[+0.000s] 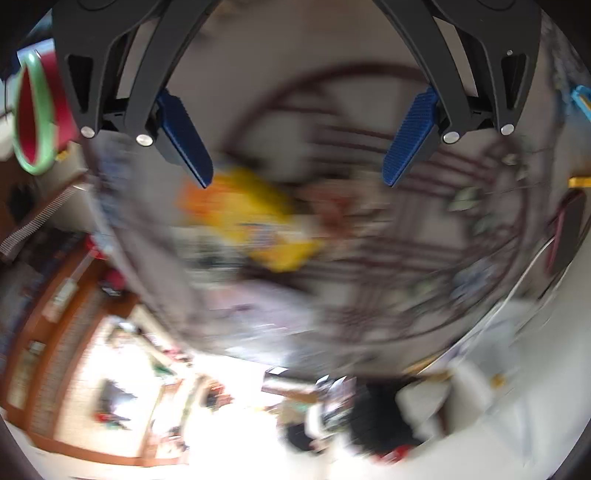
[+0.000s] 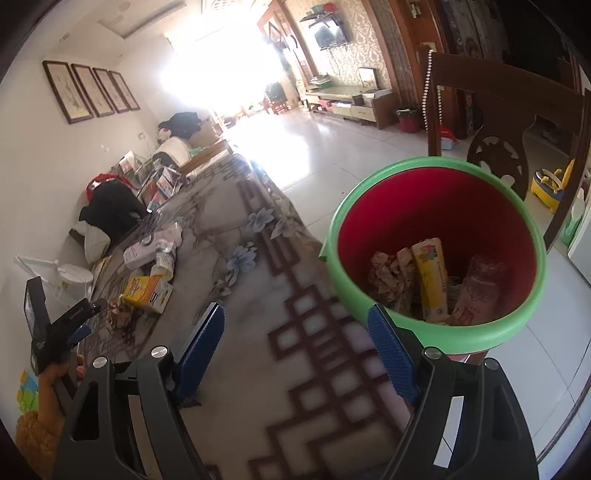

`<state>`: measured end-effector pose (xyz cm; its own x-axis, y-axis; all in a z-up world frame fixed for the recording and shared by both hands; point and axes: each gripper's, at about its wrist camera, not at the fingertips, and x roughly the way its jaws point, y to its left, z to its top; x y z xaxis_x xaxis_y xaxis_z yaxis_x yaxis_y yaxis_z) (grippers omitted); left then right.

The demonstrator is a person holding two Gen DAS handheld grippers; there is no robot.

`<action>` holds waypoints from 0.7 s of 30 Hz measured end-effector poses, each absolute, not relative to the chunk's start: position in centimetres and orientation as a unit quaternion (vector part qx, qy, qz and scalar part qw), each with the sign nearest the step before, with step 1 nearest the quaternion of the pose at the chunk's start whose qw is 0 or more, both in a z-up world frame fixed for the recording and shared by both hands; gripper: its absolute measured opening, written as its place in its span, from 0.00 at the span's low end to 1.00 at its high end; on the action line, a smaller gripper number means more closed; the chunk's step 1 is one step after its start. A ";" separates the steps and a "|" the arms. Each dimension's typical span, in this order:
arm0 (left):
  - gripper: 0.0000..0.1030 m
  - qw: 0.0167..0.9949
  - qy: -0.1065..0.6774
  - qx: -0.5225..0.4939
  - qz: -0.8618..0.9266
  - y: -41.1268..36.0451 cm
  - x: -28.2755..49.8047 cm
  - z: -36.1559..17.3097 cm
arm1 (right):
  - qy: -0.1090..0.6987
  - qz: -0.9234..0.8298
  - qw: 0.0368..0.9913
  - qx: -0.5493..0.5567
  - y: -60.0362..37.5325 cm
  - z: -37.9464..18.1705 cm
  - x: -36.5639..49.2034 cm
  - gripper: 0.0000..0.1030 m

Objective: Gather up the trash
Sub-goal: 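Grasp the crumpled tissue with the left tool while the right grasps the yellow tea carton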

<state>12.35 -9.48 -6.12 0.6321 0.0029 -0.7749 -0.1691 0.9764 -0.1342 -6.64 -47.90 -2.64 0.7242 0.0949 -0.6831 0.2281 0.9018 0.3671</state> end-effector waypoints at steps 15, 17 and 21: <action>0.49 0.871 0.486 -0.071 -0.009 -7.1 16.7 -10.6 | 0.407 -0.028 0.895 0.180 -45.1 -4.4 -4.8 0.75; 0.48 0.872 0.485 -0.064 -0.012 -6.8 15.4 -9.7 | 0.411 -0.022 0.894 0.177 -44.7 -4.3 -4.3 0.75; 0.48 0.879 0.468 -0.090 -0.021 -5.5 10.0 -7.1 | 0.433 0.047 0.887 0.152 -41.0 -3.9 -1.1 0.75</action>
